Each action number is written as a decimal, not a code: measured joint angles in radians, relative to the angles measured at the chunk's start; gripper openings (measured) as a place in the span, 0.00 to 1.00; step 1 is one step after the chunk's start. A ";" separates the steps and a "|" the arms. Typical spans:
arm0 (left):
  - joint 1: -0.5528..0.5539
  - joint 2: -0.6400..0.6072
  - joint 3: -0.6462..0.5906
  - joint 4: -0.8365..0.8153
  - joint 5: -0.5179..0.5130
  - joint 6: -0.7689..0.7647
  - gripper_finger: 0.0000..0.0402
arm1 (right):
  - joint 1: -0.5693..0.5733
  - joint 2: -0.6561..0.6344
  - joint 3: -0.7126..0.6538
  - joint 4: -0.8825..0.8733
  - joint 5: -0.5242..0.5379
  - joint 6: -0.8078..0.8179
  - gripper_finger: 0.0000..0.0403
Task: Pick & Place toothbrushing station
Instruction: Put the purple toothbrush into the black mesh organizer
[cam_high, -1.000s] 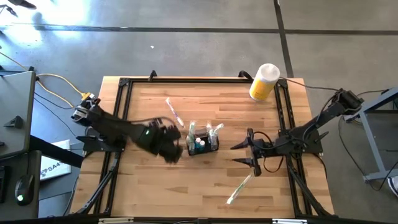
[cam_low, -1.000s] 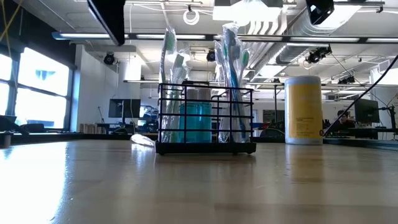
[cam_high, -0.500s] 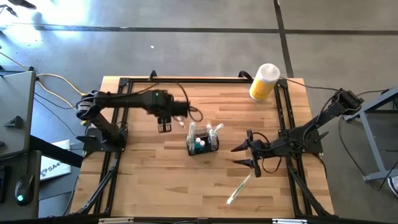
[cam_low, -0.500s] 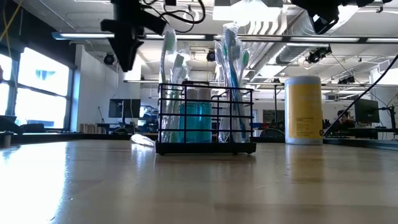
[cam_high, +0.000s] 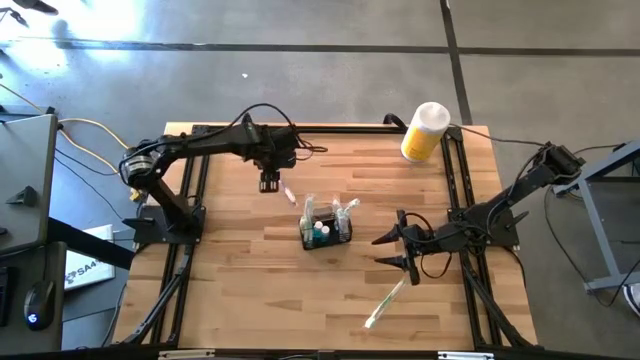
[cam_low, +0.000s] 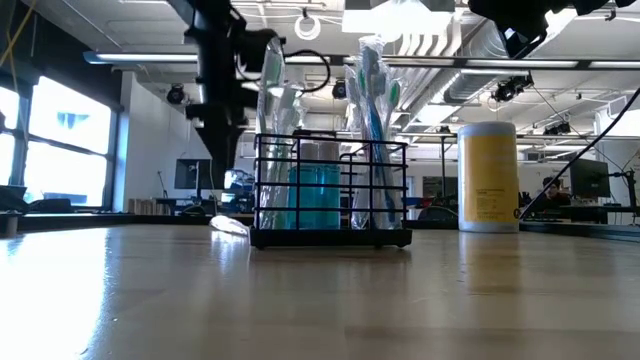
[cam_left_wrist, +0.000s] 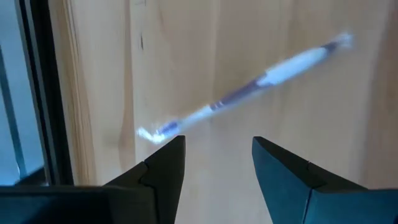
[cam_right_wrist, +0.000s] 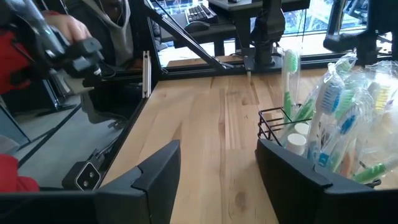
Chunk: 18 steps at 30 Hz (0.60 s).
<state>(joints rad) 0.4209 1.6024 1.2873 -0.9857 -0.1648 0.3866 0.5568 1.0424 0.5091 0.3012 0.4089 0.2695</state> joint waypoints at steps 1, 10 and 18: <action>0.010 0.000 -0.027 0.044 0.001 0.019 0.45 | 0.000 0.000 0.000 0.000 0.000 0.000 0.50; 0.068 0.001 -0.226 0.361 0.091 0.180 0.45 | 0.000 0.001 0.000 0.000 0.000 -0.002 0.50; 0.071 0.001 -0.270 0.427 0.134 0.167 0.45 | 0.000 0.001 0.000 0.001 0.007 -0.008 0.50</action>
<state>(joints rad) 0.4919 1.6035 1.0169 -0.5590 -0.0310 0.5538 0.5564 1.0435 0.5091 0.3017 0.4158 0.2611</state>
